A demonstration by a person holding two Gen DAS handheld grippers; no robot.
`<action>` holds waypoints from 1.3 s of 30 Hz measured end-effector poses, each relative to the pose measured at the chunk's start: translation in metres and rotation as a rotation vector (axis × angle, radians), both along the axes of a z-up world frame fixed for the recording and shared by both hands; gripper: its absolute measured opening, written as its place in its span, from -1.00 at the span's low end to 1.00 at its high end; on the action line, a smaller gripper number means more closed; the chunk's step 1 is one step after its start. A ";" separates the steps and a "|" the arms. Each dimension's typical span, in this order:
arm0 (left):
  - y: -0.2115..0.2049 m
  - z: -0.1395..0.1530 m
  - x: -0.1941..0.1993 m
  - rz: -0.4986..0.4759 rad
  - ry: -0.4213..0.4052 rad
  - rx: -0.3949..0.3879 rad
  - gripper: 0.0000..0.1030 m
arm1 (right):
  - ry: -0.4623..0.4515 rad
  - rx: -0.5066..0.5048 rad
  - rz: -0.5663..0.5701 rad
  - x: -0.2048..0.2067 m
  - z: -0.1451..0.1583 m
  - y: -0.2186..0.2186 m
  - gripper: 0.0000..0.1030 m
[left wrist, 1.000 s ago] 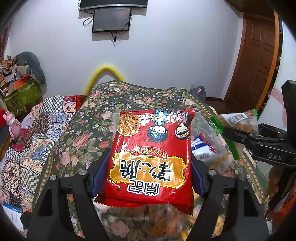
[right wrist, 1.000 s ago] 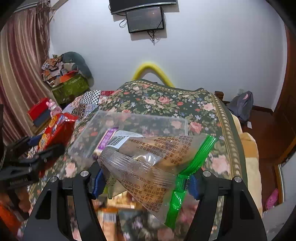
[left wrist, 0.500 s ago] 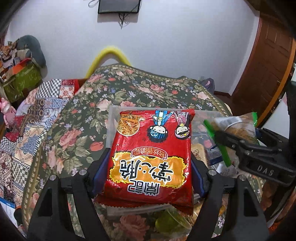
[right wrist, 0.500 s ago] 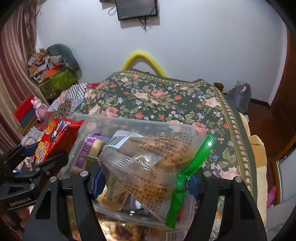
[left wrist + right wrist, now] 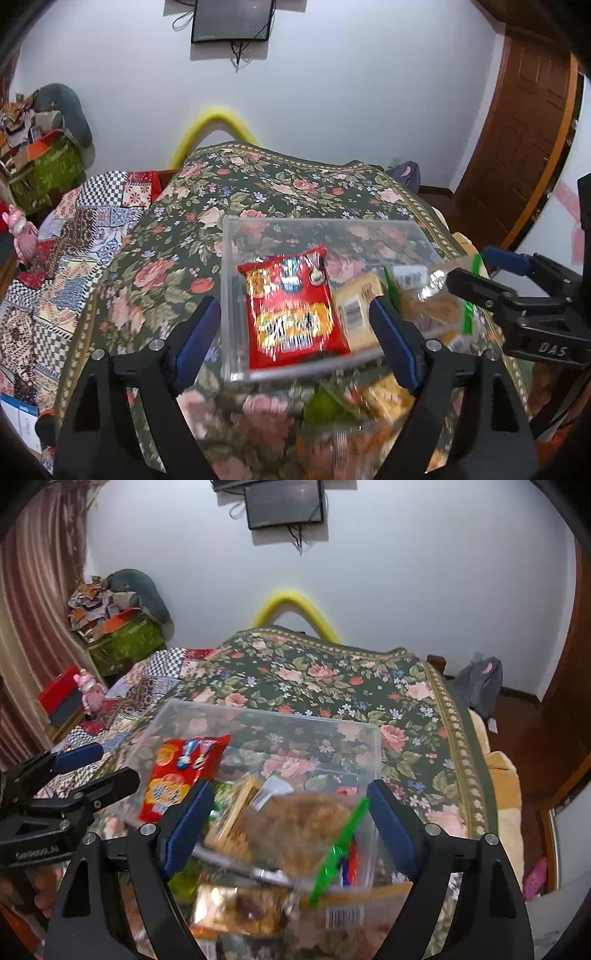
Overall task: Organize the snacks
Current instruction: 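Place the red chip bag and cookie zip bag into the clear box, then grasp the orange cake pack with the left tool while the right tool grasps a wrapped cake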
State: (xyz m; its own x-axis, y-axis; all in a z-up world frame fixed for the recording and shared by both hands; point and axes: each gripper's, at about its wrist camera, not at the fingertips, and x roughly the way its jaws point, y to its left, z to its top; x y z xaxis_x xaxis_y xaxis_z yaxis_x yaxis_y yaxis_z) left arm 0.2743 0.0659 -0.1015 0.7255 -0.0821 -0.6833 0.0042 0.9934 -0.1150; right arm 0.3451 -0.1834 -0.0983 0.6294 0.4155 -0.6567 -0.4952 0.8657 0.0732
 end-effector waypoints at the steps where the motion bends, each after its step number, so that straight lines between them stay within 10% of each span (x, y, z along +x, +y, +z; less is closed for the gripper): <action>1: -0.001 0.001 -0.007 -0.007 -0.002 0.008 0.62 | -0.001 0.002 0.010 -0.005 0.000 -0.001 0.63; 20: -0.011 -0.075 -0.115 -0.065 0.188 0.004 0.69 | 0.217 -0.054 0.131 -0.092 -0.093 0.004 0.61; 27: -0.024 -0.086 -0.108 -0.077 0.177 -0.027 0.69 | 0.285 -0.020 0.123 -0.085 -0.107 -0.007 -0.31; 30: -0.031 -0.090 -0.099 -0.083 0.173 -0.036 0.69 | 0.253 -0.026 0.108 -0.092 -0.102 -0.016 -0.35; 39: -0.040 -0.095 -0.089 -0.078 0.152 -0.016 0.05 | 0.213 0.023 0.064 -0.099 -0.085 -0.043 -0.36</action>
